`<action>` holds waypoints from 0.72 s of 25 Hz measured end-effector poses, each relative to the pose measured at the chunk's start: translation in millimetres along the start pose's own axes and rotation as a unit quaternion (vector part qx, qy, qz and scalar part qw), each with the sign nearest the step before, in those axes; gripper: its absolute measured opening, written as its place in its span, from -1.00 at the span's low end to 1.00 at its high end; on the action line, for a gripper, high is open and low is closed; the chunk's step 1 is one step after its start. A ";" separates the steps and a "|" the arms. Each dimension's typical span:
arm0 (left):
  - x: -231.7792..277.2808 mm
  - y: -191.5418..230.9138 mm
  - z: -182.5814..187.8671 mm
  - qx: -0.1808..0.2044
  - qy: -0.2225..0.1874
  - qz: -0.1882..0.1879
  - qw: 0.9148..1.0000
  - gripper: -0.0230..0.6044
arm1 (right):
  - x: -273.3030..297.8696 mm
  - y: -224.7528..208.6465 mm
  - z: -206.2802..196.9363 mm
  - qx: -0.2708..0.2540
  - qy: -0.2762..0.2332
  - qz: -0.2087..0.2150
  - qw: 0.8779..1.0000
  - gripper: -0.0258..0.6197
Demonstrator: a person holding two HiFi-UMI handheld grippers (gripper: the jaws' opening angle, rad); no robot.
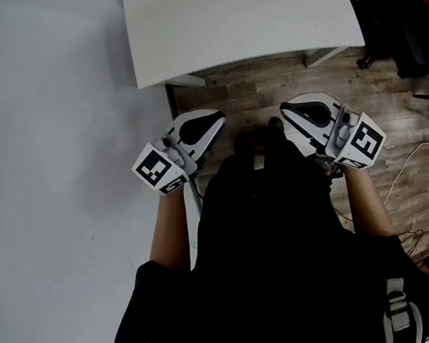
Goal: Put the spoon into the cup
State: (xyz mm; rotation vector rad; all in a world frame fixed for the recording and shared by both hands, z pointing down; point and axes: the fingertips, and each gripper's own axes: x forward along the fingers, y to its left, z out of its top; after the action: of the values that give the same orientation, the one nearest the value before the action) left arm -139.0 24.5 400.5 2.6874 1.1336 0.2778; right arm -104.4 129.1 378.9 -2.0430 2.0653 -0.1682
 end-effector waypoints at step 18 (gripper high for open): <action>-139.3 -7.7 -50.9 -0.052 -0.071 0.001 0.996 -0.87 | 100.6 103.4 -69.7 -0.015 0.111 0.019 0.994 -0.90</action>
State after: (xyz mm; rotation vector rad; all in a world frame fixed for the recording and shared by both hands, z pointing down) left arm -252.7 -64.7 434.6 2.5723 1.0464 0.1392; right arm -221.7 25.5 413.0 -2.0832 2.2465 -0.3773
